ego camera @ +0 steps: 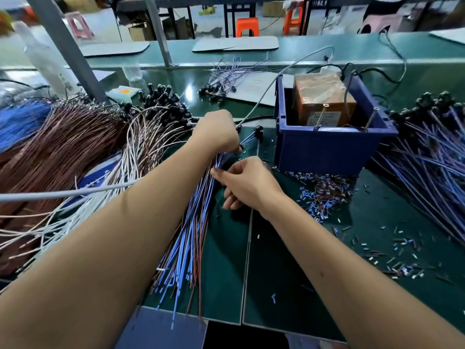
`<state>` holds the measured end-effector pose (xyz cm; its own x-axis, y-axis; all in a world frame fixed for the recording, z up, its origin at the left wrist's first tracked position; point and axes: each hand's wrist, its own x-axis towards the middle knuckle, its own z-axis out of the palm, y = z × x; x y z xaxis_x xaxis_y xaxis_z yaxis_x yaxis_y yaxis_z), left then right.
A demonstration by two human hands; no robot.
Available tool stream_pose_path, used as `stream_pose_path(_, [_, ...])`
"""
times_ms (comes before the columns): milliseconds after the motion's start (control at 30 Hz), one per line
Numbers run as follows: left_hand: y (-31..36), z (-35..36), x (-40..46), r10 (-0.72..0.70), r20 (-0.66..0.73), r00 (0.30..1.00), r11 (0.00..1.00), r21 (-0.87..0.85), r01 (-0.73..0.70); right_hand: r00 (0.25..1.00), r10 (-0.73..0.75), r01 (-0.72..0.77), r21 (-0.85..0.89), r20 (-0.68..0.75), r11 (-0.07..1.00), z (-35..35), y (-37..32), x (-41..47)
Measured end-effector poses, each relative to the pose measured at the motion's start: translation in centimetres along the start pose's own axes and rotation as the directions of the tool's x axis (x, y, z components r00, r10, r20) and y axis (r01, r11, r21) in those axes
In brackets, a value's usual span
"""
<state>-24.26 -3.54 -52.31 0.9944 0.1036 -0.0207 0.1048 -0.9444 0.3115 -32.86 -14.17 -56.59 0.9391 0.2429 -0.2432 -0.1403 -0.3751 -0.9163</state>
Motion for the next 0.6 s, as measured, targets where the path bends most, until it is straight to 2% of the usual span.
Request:
stream_pose_path(300, [-0.9, 0.6, -0.5, -0.142, -0.115, 0.983, 0.98, -0.156, 0.123, 0.999, -0.036, 0.036, 0.0, 0.012, 0.999, -0.1, 0.7, 0.5])
stream_pose_path(400, [-0.4, -0.1, -0.8, -0.131, -0.092, 0.987, 0.968, -0.228, 0.107, 0.999, -0.039, 0.039, 0.014, 0.006, 0.999, 0.0, 0.8, 0.7])
stream_pose_path(433, [-0.1, -0.6, -0.7, -0.124, -0.071, 0.99, 0.95, -0.298, 0.098, 0.999, -0.042, 0.042, 0.012, -0.006, 0.999, 0.1, 0.8, 0.7])
stream_pose_path(500, [1.3, -1.7, -0.8, -0.115, 0.007, 0.993, 0.841, -0.532, 0.101, 0.996, -0.078, 0.079, 0.004, -0.031, 0.997, 0.1, 0.9, 0.7])
stream_pose_path(600, [3.9, -4.0, -2.0, -0.131, 0.135, 0.982, 0.534, -0.825, 0.184, 0.986, -0.169, 0.169, 0.137, -0.009, 0.976, -0.4, 0.5, 0.2])
